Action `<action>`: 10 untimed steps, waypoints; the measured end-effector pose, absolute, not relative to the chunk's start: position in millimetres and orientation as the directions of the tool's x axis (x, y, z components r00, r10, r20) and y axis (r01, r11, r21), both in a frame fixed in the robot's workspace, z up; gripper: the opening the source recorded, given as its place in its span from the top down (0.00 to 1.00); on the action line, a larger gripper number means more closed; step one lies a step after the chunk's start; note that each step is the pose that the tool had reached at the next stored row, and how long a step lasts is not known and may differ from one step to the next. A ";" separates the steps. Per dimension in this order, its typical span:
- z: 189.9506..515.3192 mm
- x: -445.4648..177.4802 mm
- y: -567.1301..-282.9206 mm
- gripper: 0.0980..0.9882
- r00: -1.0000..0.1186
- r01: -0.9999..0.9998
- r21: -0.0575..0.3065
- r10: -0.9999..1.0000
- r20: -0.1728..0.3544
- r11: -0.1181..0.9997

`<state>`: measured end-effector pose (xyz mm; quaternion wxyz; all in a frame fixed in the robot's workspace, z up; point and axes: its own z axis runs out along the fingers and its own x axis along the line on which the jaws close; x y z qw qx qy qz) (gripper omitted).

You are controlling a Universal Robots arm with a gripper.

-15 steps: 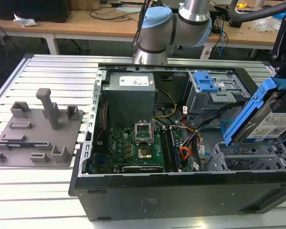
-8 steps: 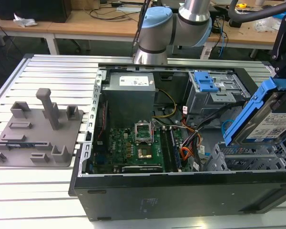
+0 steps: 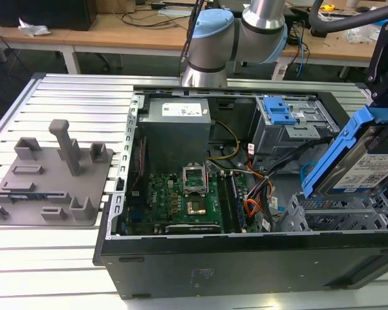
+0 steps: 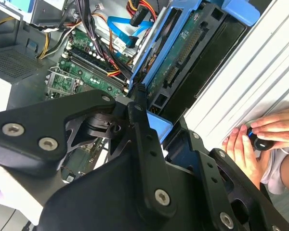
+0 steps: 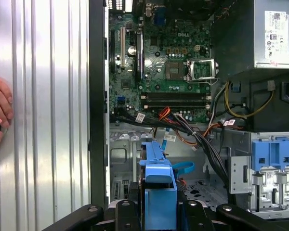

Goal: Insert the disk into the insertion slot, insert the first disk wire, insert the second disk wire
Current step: 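Insert the disk into the insertion slot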

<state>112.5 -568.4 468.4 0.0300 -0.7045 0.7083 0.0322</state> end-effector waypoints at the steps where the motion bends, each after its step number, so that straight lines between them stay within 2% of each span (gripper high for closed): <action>1: 468.0 112.5 -568.4 0.70 -0.006 -1.000 0.003 -0.996 -0.088 0.005; 10: 463.6 113.4 -568.4 0.70 0.002 -1.000 0.004 -0.997 -0.081 -0.002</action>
